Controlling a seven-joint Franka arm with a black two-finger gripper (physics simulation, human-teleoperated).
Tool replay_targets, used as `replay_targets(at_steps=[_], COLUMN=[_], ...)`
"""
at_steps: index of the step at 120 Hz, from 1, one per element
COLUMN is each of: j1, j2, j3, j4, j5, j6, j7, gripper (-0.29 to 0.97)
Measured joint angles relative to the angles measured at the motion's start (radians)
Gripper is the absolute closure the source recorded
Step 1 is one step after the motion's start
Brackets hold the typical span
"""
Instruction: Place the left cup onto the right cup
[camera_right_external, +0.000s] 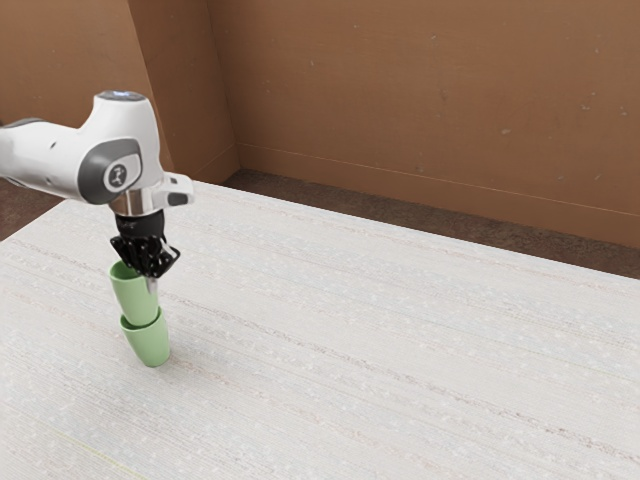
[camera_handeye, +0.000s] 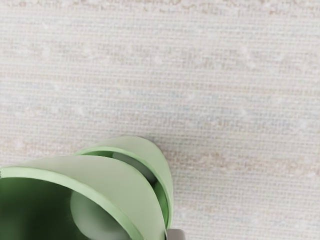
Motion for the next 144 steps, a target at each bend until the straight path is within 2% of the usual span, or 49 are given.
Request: replay_targets(at_steps=[74,111,144], j1=[0.008,0.021,0.019], j2=[0.021,0.023,0.023], j3=[0.003,0.005,0.005], j4=[-0.001,-0.001,-0.001], j5=[0.000,-0.006,-0.007], j6=[0.021,0.011,0.006], j7=[-0.006,-0.021,-0.036], gripper=[0.78,0.48,0.35])
